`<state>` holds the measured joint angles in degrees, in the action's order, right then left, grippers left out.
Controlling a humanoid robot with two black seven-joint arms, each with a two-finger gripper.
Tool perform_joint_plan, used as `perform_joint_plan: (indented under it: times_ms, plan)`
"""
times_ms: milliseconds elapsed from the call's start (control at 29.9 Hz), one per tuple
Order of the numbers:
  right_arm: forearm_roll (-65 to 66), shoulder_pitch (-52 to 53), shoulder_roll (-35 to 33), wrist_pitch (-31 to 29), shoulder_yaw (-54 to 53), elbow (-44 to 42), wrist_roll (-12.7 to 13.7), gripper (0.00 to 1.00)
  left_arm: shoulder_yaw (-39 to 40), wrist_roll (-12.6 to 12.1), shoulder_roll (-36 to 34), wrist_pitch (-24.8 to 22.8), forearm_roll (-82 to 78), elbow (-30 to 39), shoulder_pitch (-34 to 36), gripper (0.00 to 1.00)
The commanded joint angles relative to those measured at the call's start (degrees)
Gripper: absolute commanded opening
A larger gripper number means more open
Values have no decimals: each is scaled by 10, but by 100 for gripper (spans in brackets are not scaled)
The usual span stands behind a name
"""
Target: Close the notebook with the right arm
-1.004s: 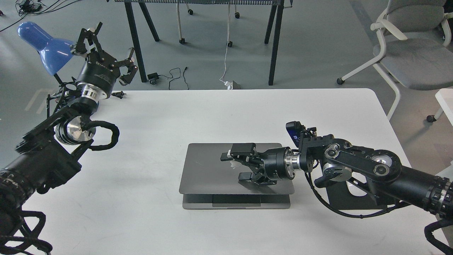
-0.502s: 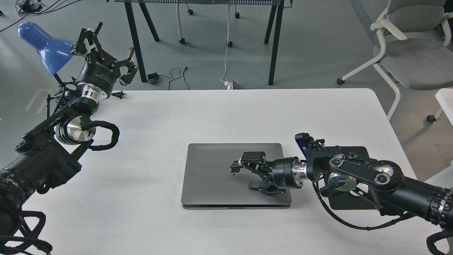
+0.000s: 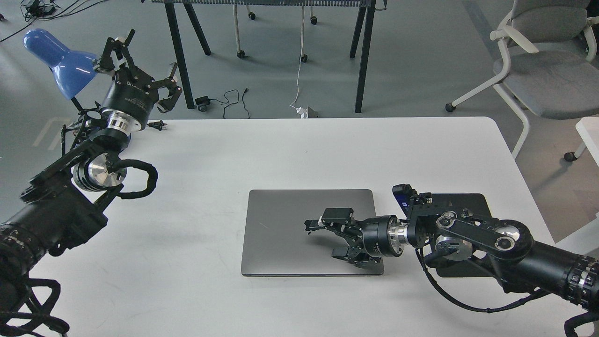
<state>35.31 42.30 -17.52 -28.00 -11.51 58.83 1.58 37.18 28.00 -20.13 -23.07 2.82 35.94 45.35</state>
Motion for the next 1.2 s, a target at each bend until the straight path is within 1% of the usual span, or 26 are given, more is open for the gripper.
perform_joint_plan:
  times_ms: [0,167,301,401,502,602,803,903,1004,1104,1171]
  plan:
    - [-2,1,1,0,-1,-1,0,100,0,0,0,0,0,1,0,100]
    - [-5,8,3,0,-4,2,-1,100,0,0,0,0,0,1,0,100]
    - [-7,19,4,0,-44,1,-3,100,0,0,0,0,0,0,0,100]
    - [-7,20,7,6,-138,-4,-3,100,0,0,0,0,0,0,0,100]
    - [-8,20,21,40,-236,-16,-3,100,-1,0,0,0,0,0,0,100]
    - [-8,24,40,59,-337,-46,-3,100,-1,0,1,0,0,0,0,100]
    - [-14,36,78,68,-512,-114,-3,100,-1,0,0,0,0,1,0,100]
    - [-69,35,80,66,-549,-116,-3,100,-1,0,0,0,0,0,0,100]
    - [-158,36,77,60,-551,-115,-3,100,0,0,0,0,0,0,0,100]
    - [-233,33,76,38,-552,-115,-3,100,-1,0,0,0,0,0,0,100]
    - [-257,28,75,26,-558,-112,-3,100,0,0,0,0,0,0,0,100]
